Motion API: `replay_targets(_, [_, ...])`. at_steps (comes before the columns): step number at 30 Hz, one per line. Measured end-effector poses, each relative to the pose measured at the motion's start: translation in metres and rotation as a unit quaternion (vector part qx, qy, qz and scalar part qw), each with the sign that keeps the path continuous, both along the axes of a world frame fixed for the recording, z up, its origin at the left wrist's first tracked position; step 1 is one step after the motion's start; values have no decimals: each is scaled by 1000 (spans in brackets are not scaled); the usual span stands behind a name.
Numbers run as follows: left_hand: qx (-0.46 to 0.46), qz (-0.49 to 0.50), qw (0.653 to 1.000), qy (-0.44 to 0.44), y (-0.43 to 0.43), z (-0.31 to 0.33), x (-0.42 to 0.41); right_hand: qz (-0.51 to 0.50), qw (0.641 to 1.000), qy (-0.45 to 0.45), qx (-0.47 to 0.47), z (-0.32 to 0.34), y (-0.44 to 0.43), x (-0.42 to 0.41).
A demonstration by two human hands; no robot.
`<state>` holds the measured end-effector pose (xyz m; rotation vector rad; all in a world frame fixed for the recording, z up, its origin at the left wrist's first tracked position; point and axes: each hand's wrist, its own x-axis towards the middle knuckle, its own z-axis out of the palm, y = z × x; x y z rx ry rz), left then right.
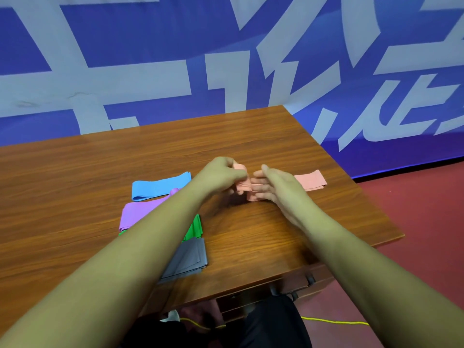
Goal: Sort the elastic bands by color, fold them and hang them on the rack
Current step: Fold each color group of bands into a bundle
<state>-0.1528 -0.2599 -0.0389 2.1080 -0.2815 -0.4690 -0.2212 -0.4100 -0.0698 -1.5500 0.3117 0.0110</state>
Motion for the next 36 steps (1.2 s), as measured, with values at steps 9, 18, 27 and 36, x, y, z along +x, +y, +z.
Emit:
replay_targets(9, [-155, -42, 981, 105, -31, -10, -3, 19, 993, 65, 94, 0, -35, 9])
replay_targets(18, [-112, 9, 990, -90, -28, -35, -4, -23, 989, 91, 116, -1, -38, 14])
replay_targets(27, [76, -119, 970, -199, -45, -56, -5, -60, 985, 89, 138, 16, -58, 10])
replay_targets(36, [156, -146, 939, -269, -23, -55, 4, -90, 977, 121, 151, 14, -62, 9])
